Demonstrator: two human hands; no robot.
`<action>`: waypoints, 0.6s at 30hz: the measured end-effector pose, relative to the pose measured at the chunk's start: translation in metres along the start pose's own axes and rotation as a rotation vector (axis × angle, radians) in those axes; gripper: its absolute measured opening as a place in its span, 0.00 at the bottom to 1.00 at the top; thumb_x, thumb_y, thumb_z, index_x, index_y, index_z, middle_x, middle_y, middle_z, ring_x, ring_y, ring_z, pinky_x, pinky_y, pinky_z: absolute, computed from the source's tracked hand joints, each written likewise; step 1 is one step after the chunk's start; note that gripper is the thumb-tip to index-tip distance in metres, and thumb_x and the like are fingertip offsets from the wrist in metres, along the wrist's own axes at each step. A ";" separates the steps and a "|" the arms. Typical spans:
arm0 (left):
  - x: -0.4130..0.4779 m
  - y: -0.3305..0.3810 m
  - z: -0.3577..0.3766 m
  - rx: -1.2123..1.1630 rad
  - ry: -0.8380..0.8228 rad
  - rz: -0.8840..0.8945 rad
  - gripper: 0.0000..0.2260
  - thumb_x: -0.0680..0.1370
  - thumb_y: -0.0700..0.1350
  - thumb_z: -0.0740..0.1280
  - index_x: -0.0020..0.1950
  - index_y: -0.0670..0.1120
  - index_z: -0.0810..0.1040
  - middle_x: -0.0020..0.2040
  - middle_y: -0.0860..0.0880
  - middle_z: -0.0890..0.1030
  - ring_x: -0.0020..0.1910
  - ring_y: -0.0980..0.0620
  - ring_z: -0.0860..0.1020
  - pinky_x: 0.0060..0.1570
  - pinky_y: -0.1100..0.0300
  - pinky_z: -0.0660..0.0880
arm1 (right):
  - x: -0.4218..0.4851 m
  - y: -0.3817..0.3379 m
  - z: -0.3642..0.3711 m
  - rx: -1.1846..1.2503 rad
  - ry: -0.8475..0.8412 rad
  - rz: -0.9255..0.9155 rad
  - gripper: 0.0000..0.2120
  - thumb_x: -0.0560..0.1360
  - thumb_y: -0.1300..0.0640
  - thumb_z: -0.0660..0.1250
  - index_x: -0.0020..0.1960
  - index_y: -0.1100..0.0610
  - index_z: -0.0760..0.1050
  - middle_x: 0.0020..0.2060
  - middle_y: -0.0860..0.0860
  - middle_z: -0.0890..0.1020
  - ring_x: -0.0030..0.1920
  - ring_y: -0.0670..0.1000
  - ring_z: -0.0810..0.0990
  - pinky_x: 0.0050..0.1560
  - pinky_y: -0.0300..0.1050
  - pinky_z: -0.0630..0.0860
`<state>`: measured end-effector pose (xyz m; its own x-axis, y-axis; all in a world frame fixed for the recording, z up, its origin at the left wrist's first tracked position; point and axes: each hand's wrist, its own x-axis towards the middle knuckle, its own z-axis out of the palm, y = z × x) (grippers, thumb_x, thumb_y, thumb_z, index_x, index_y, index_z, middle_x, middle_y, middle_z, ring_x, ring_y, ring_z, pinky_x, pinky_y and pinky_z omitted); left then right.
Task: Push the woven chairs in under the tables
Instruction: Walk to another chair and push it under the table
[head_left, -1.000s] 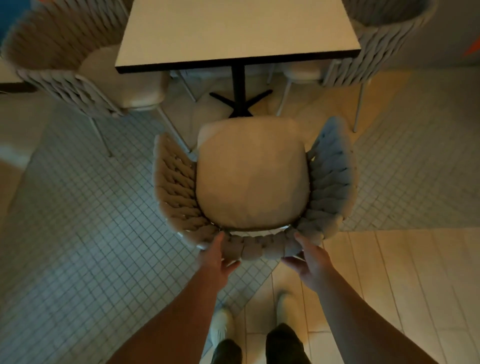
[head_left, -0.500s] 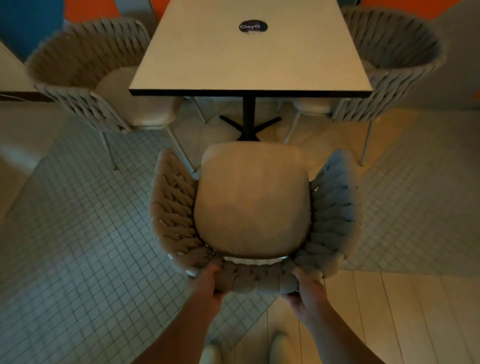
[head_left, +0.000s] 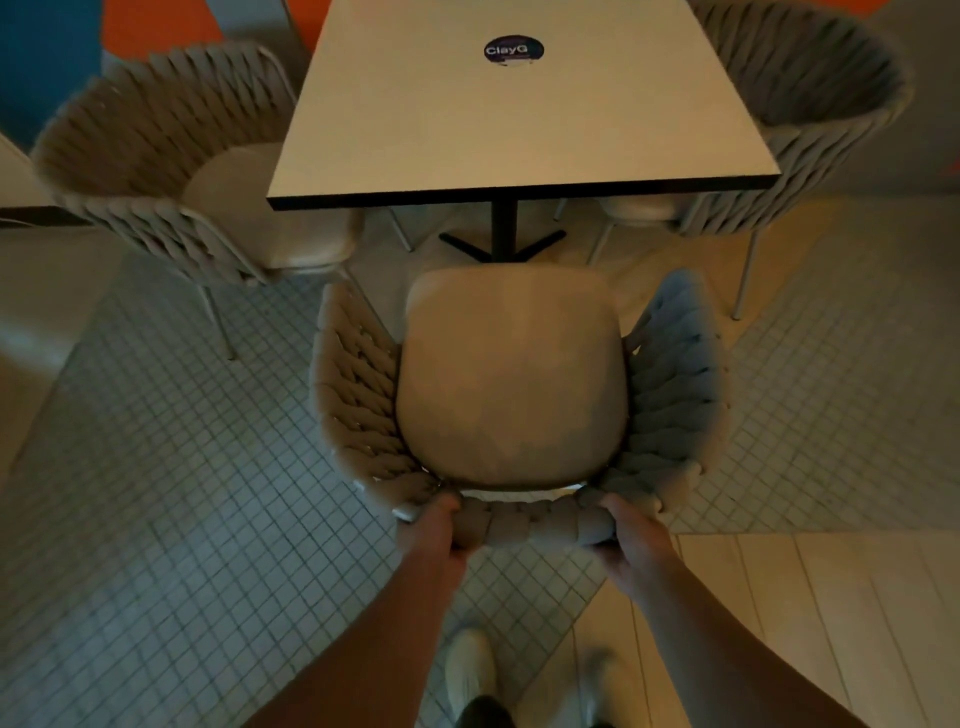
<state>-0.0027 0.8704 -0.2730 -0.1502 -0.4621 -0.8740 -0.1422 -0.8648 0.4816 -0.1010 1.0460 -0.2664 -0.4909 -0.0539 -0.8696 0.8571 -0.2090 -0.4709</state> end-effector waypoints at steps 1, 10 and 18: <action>0.002 0.004 0.001 0.004 0.007 0.000 0.19 0.72 0.31 0.73 0.61 0.42 0.80 0.56 0.38 0.83 0.54 0.36 0.82 0.51 0.34 0.80 | 0.000 -0.001 0.004 0.001 0.003 0.002 0.18 0.79 0.63 0.66 0.68 0.61 0.68 0.69 0.62 0.71 0.65 0.67 0.73 0.62 0.64 0.75; 0.010 -0.002 0.018 0.007 0.043 -0.037 0.14 0.72 0.32 0.72 0.55 0.41 0.79 0.53 0.39 0.83 0.49 0.38 0.83 0.49 0.37 0.81 | 0.017 -0.013 0.003 0.038 0.064 0.002 0.15 0.77 0.65 0.67 0.62 0.60 0.70 0.64 0.61 0.75 0.55 0.63 0.77 0.52 0.60 0.76; 0.006 -0.008 0.008 0.000 -0.002 -0.021 0.15 0.74 0.29 0.68 0.57 0.42 0.80 0.52 0.39 0.84 0.50 0.38 0.83 0.49 0.37 0.81 | 0.012 -0.003 -0.009 0.129 0.050 0.019 0.15 0.79 0.66 0.64 0.64 0.57 0.70 0.62 0.62 0.75 0.53 0.63 0.78 0.56 0.62 0.74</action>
<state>-0.0099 0.8764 -0.2821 -0.1496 -0.4436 -0.8837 -0.1453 -0.8742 0.4634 -0.1083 1.0552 -0.2764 -0.4633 -0.0110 -0.8861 0.8374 -0.3326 -0.4337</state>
